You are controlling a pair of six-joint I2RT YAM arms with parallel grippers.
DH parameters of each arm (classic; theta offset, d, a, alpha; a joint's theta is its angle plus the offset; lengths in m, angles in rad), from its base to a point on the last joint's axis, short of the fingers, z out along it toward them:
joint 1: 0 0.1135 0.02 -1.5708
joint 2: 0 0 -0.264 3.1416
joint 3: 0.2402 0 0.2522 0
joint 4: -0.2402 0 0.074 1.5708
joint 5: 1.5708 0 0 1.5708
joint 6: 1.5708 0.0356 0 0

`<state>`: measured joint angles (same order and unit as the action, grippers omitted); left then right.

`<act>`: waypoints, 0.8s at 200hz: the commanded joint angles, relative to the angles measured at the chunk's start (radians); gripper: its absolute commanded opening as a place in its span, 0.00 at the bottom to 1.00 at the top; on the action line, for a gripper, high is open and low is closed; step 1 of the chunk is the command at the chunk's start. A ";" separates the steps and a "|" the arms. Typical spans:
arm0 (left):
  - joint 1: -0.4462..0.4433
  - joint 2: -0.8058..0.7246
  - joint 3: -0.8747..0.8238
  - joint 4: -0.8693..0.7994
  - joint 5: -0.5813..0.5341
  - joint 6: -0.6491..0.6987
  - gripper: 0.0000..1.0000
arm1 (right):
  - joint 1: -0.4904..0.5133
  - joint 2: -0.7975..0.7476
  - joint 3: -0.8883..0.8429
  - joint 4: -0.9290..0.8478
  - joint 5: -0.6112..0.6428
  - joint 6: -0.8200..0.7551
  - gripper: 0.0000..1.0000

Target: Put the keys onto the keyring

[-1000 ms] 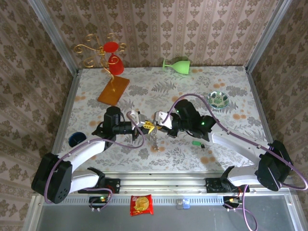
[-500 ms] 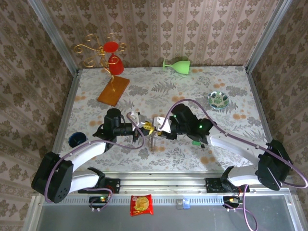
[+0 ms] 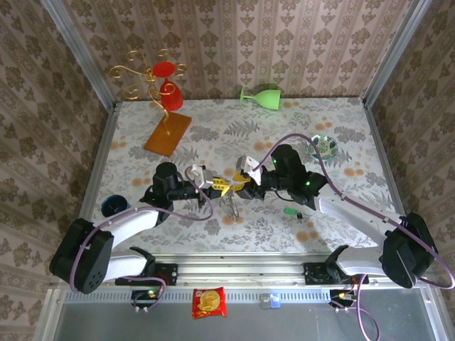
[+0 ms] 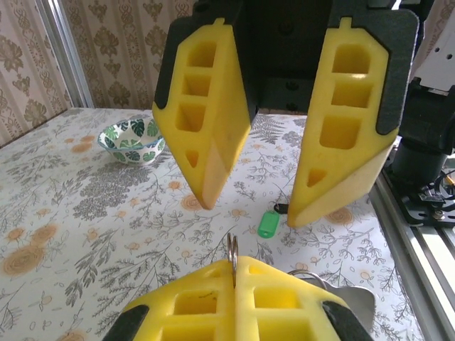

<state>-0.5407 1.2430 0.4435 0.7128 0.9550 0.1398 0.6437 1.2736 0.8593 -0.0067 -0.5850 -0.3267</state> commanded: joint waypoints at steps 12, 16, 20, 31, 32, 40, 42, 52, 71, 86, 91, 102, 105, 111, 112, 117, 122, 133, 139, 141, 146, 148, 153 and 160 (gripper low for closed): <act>0.010 0.018 -0.006 0.133 0.059 -0.057 0.00 | -0.003 0.027 -0.026 0.068 -0.045 0.044 0.37; 0.010 0.018 -0.006 0.134 0.062 -0.058 0.00 | -0.003 0.027 -0.029 0.071 -0.041 0.044 0.37; 0.010 0.018 -0.006 0.133 0.062 -0.058 0.00 | -0.004 0.029 -0.033 0.076 -0.037 0.044 0.37; 0.012 0.019 -0.008 0.130 0.066 -0.057 0.00 | -0.008 0.026 -0.045 0.094 -0.022 0.044 0.36; 0.013 0.018 -0.008 0.131 0.066 -0.058 0.00 | -0.009 0.026 -0.045 0.096 -0.020 0.044 0.36; 0.014 0.018 -0.008 0.131 0.070 -0.057 0.00 | -0.012 0.026 -0.052 0.108 -0.011 0.044 0.35; 0.015 0.018 -0.008 0.129 0.070 -0.057 0.00 | -0.012 0.025 -0.053 0.110 -0.010 0.045 0.35; 0.015 0.020 -0.008 0.128 0.074 -0.057 0.00 | -0.014 0.025 -0.058 0.120 -0.012 0.047 0.34; 0.013 0.021 -0.006 0.129 0.080 -0.060 0.00 | -0.015 0.031 -0.059 0.125 -0.024 0.048 0.32; 0.015 0.024 -0.005 0.130 0.083 -0.060 0.00 | -0.016 0.039 -0.056 0.127 -0.034 0.046 0.30; 0.015 0.024 -0.003 0.131 0.085 -0.061 0.00 | -0.016 0.041 -0.053 0.128 -0.037 0.046 0.30; 0.015 0.025 -0.003 0.129 0.089 -0.061 0.00 | -0.016 0.049 -0.047 0.129 -0.046 0.047 0.29; 0.015 0.024 -0.002 0.130 0.091 -0.061 0.00 | -0.016 0.051 -0.044 0.129 -0.048 0.047 0.29; 0.014 0.026 -0.002 0.131 0.093 -0.062 0.00 | -0.016 0.055 -0.041 0.128 -0.054 0.045 0.29; 0.014 0.026 -0.002 0.131 0.094 -0.062 0.00 | -0.016 0.056 -0.040 0.129 -0.054 0.045 0.29; 0.015 0.026 -0.001 0.130 0.095 -0.062 0.00 | -0.016 0.058 -0.036 0.125 -0.060 0.044 0.29; 0.015 0.026 0.000 0.130 0.095 -0.062 0.00 | -0.016 0.062 -0.033 0.125 -0.063 0.044 0.29; 0.015 0.026 0.001 0.130 0.100 -0.064 0.00 | -0.016 0.068 -0.026 0.128 -0.074 0.044 0.28; 0.015 0.026 0.003 0.129 0.104 -0.066 0.00 | -0.016 0.070 -0.026 0.131 -0.079 0.045 0.28; 0.015 0.026 0.004 0.129 0.104 -0.066 0.00 | -0.016 0.071 -0.025 0.133 -0.081 0.047 0.28; 0.013 0.026 0.006 0.128 0.108 -0.067 0.00 | -0.016 0.072 -0.024 0.140 -0.087 0.050 0.27; 0.013 0.026 0.007 0.127 0.109 -0.068 0.00 | -0.016 0.072 -0.025 0.143 -0.089 0.050 0.27; 0.013 0.024 0.009 0.124 0.111 -0.068 0.00 | -0.016 0.072 -0.024 0.151 -0.099 0.053 0.25; 0.013 0.026 0.010 0.122 0.112 -0.068 0.00 | -0.016 0.074 -0.023 0.160 -0.109 0.056 0.22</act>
<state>-0.5285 1.2655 0.4404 0.7933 1.0161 0.0971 0.6312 1.3342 0.8085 0.1101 -0.6380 -0.2844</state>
